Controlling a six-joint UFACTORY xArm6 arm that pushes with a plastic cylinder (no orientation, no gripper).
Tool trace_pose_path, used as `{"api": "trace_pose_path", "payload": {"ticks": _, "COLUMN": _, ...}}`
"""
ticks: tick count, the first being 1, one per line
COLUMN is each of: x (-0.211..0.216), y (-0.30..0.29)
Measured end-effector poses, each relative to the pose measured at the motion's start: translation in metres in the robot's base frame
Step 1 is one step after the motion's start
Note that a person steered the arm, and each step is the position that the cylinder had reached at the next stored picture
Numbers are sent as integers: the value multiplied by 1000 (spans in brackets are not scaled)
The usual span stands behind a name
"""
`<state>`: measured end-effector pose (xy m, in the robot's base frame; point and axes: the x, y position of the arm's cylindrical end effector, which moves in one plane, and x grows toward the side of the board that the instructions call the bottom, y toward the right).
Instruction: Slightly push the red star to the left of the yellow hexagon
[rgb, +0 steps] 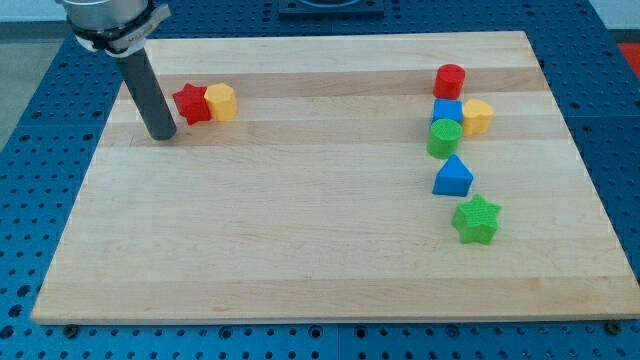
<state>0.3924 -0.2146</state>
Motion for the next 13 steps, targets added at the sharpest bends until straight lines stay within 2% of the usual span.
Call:
{"api": "trace_pose_path", "payload": {"ticks": 1, "x": 2, "y": 12}}
{"api": "trace_pose_path", "payload": {"ticks": 3, "x": -20, "y": 28}}
{"api": "trace_pose_path", "payload": {"ticks": 6, "x": -21, "y": -54}}
{"api": "trace_pose_path", "payload": {"ticks": 7, "x": -24, "y": -65}}
{"api": "trace_pose_path", "payload": {"ticks": 9, "x": -43, "y": -35}}
{"api": "trace_pose_path", "payload": {"ticks": 11, "x": 33, "y": 31}}
{"api": "trace_pose_path", "payload": {"ticks": 12, "x": 41, "y": 50}}
{"api": "trace_pose_path", "payload": {"ticks": 13, "x": 41, "y": 41}}
